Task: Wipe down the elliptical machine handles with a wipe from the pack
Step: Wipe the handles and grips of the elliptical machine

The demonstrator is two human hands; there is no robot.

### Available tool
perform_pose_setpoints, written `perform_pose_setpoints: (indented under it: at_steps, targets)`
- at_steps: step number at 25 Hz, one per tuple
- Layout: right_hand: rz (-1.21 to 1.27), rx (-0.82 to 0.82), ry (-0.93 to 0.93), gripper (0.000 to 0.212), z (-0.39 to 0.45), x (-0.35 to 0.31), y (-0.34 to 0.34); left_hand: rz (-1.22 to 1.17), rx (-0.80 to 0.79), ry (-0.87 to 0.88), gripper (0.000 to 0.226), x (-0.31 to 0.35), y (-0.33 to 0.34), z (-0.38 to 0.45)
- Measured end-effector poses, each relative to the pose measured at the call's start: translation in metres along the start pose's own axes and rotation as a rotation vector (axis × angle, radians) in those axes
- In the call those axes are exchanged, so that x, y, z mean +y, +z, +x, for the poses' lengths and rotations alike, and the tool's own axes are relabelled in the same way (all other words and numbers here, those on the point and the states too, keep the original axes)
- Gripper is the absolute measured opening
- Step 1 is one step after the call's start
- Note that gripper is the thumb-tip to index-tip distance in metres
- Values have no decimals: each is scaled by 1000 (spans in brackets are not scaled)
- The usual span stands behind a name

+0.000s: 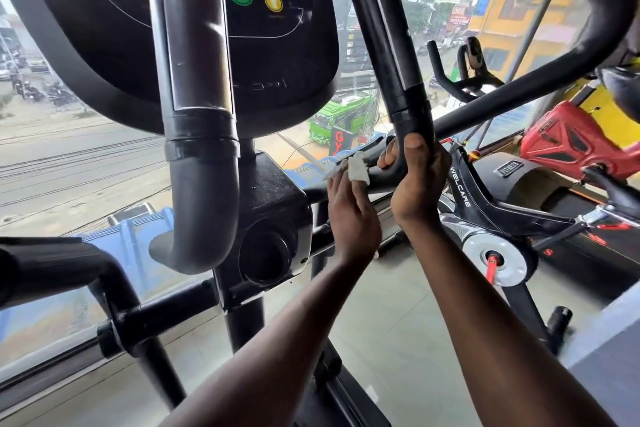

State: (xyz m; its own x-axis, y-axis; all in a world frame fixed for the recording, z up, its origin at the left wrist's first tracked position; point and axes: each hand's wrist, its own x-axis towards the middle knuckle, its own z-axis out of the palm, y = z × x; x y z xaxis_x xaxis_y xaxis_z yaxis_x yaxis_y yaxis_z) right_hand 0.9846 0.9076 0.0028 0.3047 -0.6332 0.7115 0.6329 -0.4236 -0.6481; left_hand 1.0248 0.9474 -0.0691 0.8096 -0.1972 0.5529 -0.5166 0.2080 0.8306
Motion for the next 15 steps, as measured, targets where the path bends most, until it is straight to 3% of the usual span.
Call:
perform_pose_setpoints:
  at_steps: [4,8,10,13,15]
  targets:
    - [-32,-7,-26,30,1,1,-2,284,-96,-195,26,-31,-16,25]
    - [-38,-6,-32,28,1,3,-3,261,-181,-393,32,-3,-23,49]
    - [-40,0,-32,29,1,3,-3,233,-183,-284,25,-1,-26,46]
    - [-40,1,-40,31,1,4,-3,631,-295,-29,24,-15,-36,44]
    - [-32,-12,-41,29,1,5,-4,848,-370,-9,28,-20,-44,51]
